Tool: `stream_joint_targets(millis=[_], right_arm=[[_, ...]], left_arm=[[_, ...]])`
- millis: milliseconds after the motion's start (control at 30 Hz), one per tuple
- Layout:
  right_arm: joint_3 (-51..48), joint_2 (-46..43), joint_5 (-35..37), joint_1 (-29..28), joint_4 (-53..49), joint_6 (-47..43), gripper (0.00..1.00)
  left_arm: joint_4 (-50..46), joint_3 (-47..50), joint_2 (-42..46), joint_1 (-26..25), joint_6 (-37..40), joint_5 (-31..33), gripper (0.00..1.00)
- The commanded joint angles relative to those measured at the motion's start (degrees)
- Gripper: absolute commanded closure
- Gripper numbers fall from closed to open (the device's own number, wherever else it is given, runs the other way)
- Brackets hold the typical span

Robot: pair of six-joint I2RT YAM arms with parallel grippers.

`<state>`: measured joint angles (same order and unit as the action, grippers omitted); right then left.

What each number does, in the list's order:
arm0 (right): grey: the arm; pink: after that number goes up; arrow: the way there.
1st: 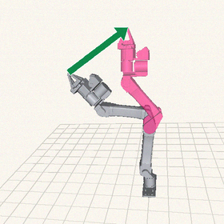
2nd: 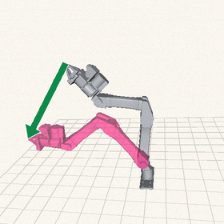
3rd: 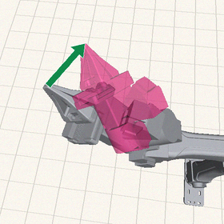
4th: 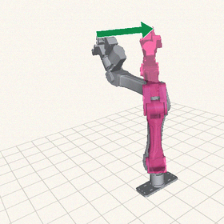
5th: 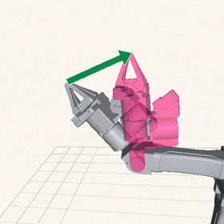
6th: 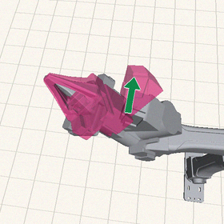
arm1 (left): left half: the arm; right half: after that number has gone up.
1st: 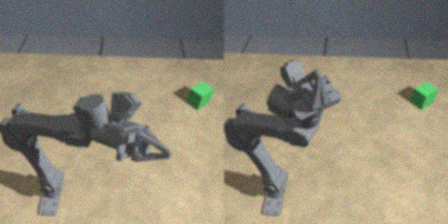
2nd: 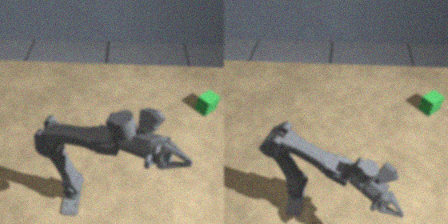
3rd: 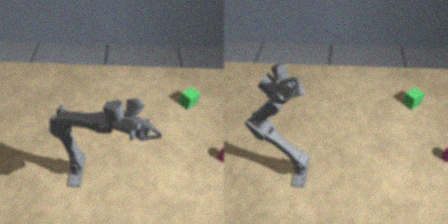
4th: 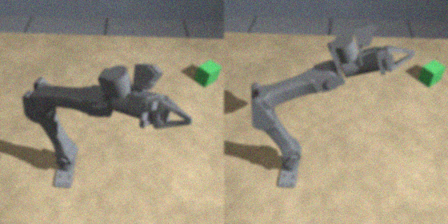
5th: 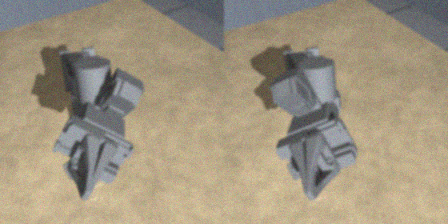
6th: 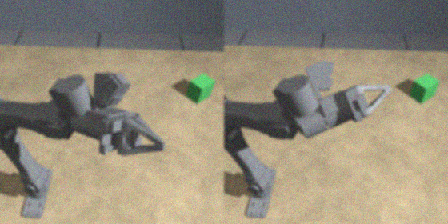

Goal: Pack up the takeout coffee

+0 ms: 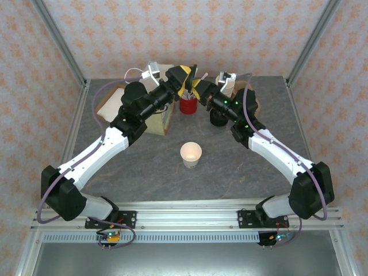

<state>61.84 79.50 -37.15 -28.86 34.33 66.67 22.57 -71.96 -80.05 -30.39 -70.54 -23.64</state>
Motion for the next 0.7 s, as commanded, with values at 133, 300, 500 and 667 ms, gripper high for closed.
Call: stream_joint_targets(millis=[133,300,500,667], right_arm=[[2.49,0.21,-0.56,-0.32,1.80,-0.82,0.86],[2.32,-0.24,0.27,-0.34,0.26,-1.85,0.80],[1.90,-1.47,1.64,-0.17,-3.40,-4.32,0.69],[0.18,-4.18,2.06,3.01,-8.19,-5.85,0.56]], left_arm=[[0.53,-0.42,-0.28,-0.48,0.06,-0.72,0.27],[0.43,0.31,0.14,-0.48,0.55,0.11,0.35],[-0.81,2.32,1.88,-0.47,2.62,2.97,0.37],[-8.01,2.64,4.68,-0.52,10.45,7.11,0.37]])
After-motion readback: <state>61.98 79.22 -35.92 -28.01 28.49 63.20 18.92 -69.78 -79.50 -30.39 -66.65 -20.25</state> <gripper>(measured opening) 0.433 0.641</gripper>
